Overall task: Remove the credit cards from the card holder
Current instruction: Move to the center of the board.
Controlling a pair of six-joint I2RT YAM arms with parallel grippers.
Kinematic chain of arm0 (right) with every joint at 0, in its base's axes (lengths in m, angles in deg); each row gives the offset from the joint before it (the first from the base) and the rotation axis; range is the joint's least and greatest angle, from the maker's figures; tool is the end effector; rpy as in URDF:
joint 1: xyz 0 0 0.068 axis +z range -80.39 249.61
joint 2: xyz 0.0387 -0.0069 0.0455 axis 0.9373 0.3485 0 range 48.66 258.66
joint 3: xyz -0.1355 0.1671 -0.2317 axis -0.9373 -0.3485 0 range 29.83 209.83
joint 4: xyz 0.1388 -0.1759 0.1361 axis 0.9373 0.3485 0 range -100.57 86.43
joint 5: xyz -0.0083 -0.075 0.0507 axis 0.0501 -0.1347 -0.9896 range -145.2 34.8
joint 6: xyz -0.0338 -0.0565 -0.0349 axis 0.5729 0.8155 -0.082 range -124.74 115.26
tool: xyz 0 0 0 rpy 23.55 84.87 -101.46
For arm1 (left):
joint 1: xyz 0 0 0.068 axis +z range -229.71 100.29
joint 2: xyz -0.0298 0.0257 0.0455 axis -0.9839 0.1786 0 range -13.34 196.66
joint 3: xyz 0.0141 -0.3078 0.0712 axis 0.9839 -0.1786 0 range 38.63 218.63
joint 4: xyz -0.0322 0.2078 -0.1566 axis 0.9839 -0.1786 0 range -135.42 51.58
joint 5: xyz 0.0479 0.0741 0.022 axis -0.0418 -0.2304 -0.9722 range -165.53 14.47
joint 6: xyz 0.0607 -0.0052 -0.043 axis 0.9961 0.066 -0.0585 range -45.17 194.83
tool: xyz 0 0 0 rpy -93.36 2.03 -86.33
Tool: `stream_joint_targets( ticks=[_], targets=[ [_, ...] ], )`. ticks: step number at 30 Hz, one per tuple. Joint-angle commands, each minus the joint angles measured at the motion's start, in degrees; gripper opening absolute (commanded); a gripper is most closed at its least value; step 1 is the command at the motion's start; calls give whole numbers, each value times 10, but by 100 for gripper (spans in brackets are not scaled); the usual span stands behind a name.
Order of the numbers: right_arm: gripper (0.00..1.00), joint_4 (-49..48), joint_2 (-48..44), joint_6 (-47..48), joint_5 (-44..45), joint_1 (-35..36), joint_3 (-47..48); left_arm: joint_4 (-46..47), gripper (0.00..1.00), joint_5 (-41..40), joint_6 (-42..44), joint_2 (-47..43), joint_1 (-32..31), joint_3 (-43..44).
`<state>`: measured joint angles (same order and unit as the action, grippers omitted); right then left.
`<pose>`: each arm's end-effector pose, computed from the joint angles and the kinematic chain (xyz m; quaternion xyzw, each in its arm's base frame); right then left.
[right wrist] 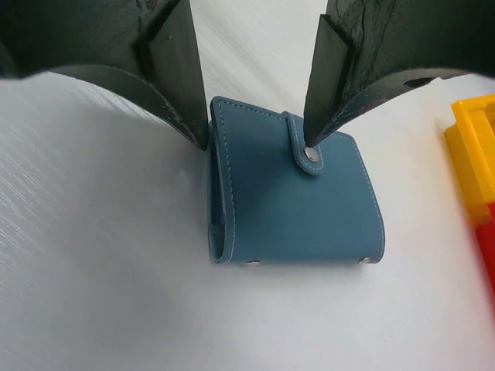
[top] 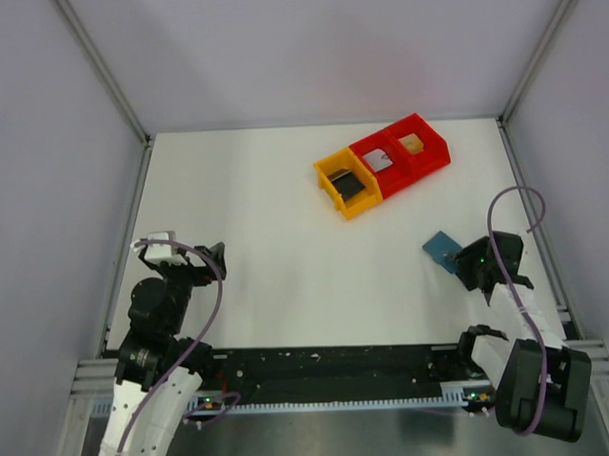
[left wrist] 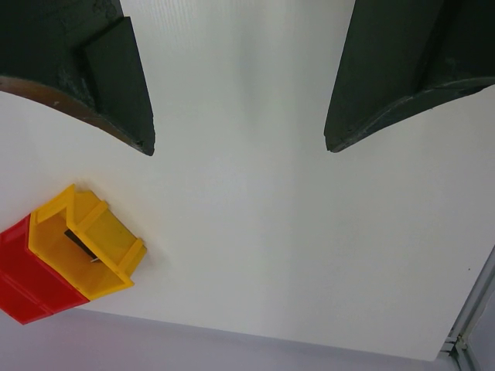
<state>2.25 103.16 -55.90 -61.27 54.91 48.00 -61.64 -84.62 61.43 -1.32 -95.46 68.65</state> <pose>0.1597 -0.0350 0.1645 0.4931 0.7956 0.1561 0.3155 0.0687 -0.0091 0.2985 -0.0384 0.7372 -0.1125 0.6652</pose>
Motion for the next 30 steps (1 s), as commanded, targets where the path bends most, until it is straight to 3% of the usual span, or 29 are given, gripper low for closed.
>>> stream_joint_targets(
  ticks=[1, 8, 11, 15, 21, 30],
  targets=[
    [51, -35, 5, -11, 5, -13, -24, 16, 94, -1, 7, 7, -2, 13],
    [39, -59, 0, -16, 14, -13, -44, 13, 93, 12, 8, 32, -1, 15],
    [27, -68, -10, -4, 5, -14, -49, 12, 92, 19, 8, 47, -1, 18],
    [0, -89, -25, 32, -40, -12, -52, 12, 91, 48, 8, 75, -1, 21],
    [0, -102, -30, 110, -109, 70, -22, -2, 91, 120, 16, 145, -1, 36],
    [0, -103, 89, 243, -254, 310, 110, 25, 95, 247, 0, 203, -2, 34]
  ],
)
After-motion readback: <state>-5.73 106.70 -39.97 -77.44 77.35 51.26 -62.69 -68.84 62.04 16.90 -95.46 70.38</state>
